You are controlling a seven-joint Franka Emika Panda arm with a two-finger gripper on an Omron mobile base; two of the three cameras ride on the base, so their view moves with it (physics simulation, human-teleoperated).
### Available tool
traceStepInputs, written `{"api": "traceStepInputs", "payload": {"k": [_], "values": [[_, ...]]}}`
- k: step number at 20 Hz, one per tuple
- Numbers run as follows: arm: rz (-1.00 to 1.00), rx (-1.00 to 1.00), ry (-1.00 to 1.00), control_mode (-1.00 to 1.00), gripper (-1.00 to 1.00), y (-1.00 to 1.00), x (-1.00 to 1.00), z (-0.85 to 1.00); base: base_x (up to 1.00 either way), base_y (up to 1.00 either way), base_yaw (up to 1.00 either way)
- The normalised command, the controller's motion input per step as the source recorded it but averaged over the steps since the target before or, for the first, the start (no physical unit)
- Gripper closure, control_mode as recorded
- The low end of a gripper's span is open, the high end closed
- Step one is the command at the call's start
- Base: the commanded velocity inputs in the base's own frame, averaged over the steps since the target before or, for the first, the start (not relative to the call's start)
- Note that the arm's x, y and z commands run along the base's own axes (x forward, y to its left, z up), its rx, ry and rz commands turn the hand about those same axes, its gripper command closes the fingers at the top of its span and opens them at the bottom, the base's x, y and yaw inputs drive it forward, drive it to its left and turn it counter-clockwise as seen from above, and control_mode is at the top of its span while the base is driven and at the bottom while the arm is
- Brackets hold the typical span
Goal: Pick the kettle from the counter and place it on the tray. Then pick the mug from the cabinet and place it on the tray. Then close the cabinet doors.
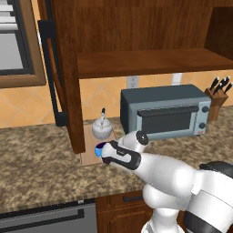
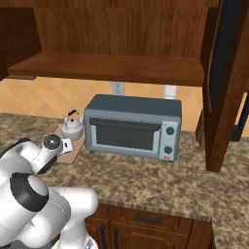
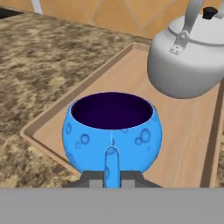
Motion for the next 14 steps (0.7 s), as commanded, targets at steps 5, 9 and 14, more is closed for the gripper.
{"api": "traceStepInputs", "payload": {"k": [5, 9, 14], "values": [[-0.01, -0.06, 0.00, -1.00, 1.00, 0.00, 0.11, -0.07, 0.00, 0.00, 0.00], [0.00, -0.08, 0.01, -1.00, 1.00, 0.01, 0.07, -0.04, 0.00, 0.00, 0.00], [0.00, -0.05, 0.01, -1.00, 1.00, 0.02, 0.05, 0.00, 0.00, 0.00, 0.00]]}}
